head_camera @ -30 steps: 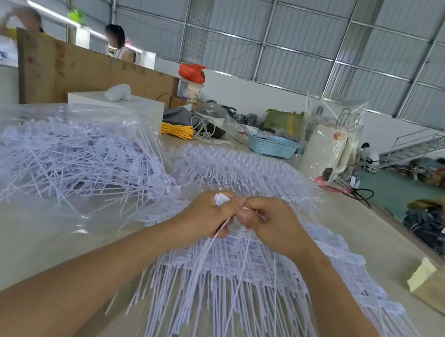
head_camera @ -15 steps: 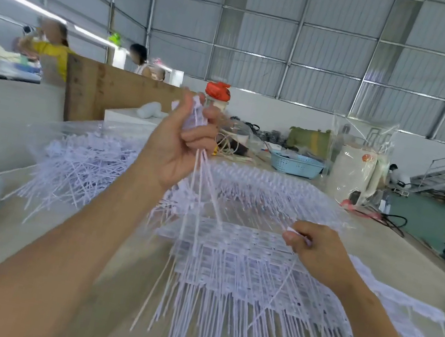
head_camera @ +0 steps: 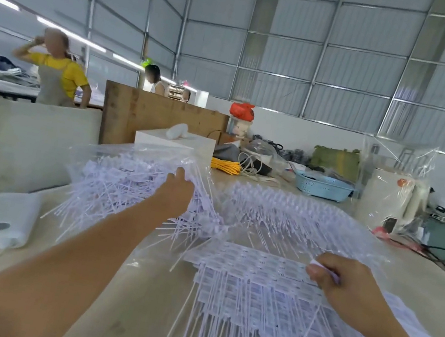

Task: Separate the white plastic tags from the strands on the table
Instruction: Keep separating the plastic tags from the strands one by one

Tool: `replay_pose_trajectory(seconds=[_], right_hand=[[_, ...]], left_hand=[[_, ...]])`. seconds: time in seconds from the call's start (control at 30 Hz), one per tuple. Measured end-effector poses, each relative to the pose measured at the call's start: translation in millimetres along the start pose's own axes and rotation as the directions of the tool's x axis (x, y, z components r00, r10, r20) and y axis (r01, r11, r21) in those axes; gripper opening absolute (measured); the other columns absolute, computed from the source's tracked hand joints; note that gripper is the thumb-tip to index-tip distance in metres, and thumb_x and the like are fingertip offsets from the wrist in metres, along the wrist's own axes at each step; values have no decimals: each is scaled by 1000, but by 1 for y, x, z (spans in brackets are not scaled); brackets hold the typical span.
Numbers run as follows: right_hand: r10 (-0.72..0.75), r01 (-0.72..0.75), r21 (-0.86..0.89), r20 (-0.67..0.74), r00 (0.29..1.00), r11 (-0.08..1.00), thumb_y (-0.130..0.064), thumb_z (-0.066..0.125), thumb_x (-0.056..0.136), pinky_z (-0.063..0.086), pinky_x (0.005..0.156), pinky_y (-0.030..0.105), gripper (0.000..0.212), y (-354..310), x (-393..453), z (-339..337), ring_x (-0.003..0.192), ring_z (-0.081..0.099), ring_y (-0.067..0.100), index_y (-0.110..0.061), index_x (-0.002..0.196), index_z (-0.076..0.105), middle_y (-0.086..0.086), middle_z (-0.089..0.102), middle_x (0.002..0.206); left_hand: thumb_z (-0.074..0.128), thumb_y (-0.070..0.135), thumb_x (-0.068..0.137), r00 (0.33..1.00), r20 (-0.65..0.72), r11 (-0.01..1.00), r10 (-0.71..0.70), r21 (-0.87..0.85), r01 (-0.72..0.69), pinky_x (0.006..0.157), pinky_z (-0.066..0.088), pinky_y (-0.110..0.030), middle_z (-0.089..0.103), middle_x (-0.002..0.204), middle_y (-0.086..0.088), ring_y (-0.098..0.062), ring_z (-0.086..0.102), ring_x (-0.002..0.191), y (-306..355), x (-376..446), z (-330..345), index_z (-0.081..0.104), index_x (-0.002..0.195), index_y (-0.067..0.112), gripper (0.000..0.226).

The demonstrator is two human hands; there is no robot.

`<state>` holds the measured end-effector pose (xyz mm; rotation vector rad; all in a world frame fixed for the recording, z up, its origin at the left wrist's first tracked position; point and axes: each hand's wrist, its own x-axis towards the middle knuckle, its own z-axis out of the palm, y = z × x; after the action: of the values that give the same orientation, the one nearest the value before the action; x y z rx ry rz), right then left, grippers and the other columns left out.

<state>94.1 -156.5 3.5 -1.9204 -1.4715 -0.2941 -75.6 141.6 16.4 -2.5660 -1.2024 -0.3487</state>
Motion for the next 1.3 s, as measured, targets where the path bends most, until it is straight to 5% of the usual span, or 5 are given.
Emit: replay_pose_trajectory(seconds=[0.53,0.67,0.8,1.03,1.3], right_hand=[[-45,45,-250,6,999,967,-28,39,100,45,79,36,31,-24,-3,3,89,56,27,-12,109,63,8,55,100],[-327,306,-415,20,945,857,-23,61,85,42,61,31,16,-65,-9,14,67,58,27,-11,86,71,8,56,80],[-460,482,-474,171,871,737,-22,74,74,43,62,31,12,-92,-16,32,74,59,28,-15,83,73,9,60,79],[-422,511,-317,312,852,799,-12,53,92,47,85,50,27,-90,-15,43,109,55,38,-1,115,63,24,61,115],[-593,576,-162,-342,729,801,8,65,72,53,76,34,16,-72,-9,20,85,69,22,-4,80,73,8,73,88]], left_hand=[[52,47,87,974,-175,969,-143,174,173,99,36,-47,51,120,-7,-30,49,114,25,-31,-26,51,121,21,43],[53,32,92,902,-422,913,97,-323,-249,81,47,-37,67,82,-3,-26,60,86,71,-63,-75,66,81,14,24],[52,63,82,864,-57,502,501,-794,-343,75,53,-33,70,84,1,-15,67,81,129,-96,-123,67,79,22,44],[71,23,85,707,278,575,650,-788,-219,68,47,-28,63,75,-1,-14,56,72,165,-92,-112,70,105,1,30],[61,4,89,863,-8,395,505,-887,-239,46,30,-24,50,63,-4,-11,42,47,132,-60,-106,56,104,15,20]])
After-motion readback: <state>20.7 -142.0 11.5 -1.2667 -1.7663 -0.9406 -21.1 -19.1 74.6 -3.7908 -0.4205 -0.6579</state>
